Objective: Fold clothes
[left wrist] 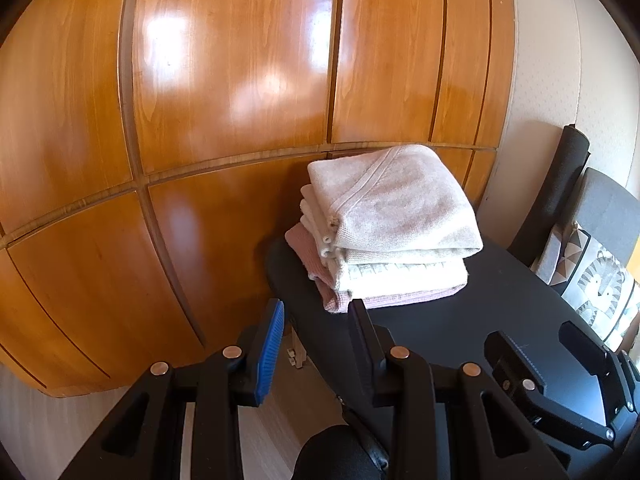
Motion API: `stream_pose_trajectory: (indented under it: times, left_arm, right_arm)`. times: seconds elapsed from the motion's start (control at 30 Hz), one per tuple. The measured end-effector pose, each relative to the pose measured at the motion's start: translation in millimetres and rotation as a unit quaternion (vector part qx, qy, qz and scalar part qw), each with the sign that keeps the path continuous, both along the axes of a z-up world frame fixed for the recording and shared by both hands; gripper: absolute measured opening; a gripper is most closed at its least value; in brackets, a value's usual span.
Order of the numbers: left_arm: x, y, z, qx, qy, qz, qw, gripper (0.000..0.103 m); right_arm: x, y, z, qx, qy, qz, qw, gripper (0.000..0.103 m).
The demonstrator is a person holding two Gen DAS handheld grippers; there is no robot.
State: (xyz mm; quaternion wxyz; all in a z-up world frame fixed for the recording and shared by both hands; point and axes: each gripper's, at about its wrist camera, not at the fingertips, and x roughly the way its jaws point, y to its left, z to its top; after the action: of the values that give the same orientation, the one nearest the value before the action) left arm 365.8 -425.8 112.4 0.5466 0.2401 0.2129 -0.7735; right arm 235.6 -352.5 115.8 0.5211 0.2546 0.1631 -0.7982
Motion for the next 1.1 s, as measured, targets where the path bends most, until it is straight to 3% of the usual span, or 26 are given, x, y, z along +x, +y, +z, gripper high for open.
stream_pose_trajectory:
  times: [0.57, 0.97, 1.1]
  left_arm:
    - [-1.1, -2.7, -3.0, 0.019, 0.003, -0.007, 0.9998, 0.033]
    - [-4.6, -2.8, -7.2, 0.018, -0.019, 0.005, 0.9996, 0.033]
    - [-6.7, 0.5, -5.1, 0.000, -0.029, 0.011, 0.9995, 0.033]
  right_arm:
    - [-0.8, 0.8, 3.1, -0.004, 0.003, -0.001, 1.000, 0.083]
    - [-0.5, 1.9, 2.5, -0.004, 0.003, -0.003, 1.000, 0.083]
    - [-0.6, 2.4, 3.2, -0.006, 0.003, -0.003, 1.000, 0.083]
